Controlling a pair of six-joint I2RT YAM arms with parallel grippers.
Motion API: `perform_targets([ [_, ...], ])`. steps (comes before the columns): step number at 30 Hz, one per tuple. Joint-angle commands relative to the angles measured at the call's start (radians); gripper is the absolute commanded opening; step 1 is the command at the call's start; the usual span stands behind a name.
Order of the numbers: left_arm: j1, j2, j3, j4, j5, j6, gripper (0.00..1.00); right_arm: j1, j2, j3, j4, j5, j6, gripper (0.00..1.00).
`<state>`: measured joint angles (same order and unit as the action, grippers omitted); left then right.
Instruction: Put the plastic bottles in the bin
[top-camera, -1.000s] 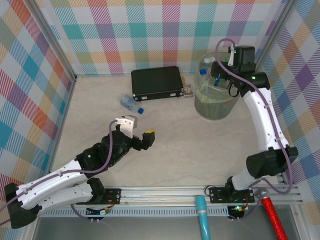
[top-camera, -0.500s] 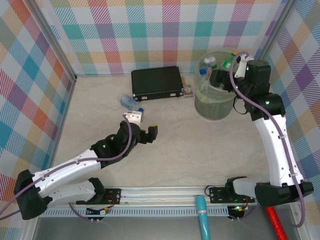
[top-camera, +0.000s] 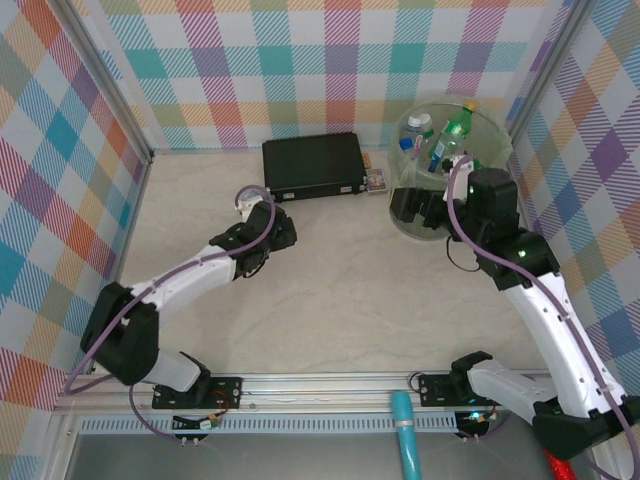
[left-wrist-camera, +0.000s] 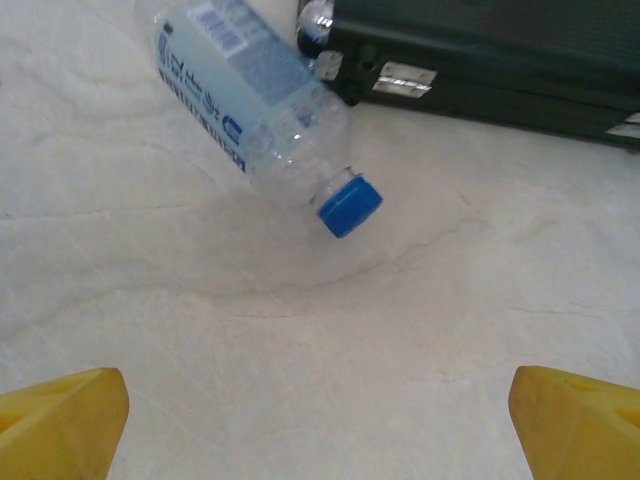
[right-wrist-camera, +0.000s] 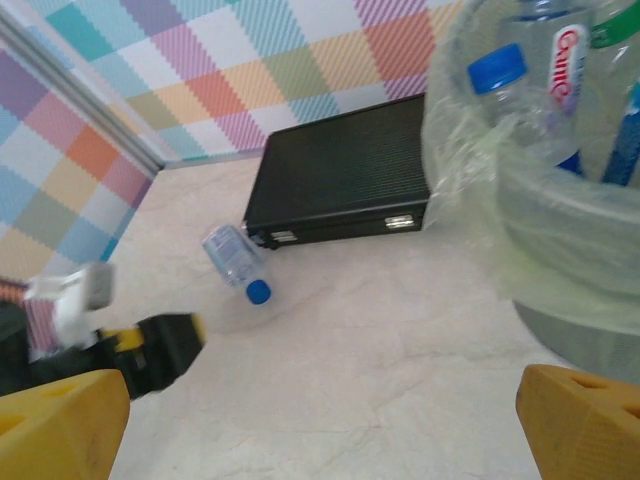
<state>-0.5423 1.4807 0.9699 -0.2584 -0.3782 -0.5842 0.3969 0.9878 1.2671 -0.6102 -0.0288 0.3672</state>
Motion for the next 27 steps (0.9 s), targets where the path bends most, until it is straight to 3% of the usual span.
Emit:
perform_targets([
  [1,0.046,0.072,0.051,0.027,0.085,-0.105,0.94,0.034,-0.045,-0.035,0.057,0.008,0.039,0.99],
  [7,0.095,0.241,0.145,0.056,0.144,-0.170,0.84,0.071,-0.082,-0.087,0.060,0.008,0.054,0.99],
  [27,0.126,0.535,0.332,0.059,0.089,-0.248,0.73,0.076,-0.159,-0.170,0.062,0.000,0.100,0.99],
])
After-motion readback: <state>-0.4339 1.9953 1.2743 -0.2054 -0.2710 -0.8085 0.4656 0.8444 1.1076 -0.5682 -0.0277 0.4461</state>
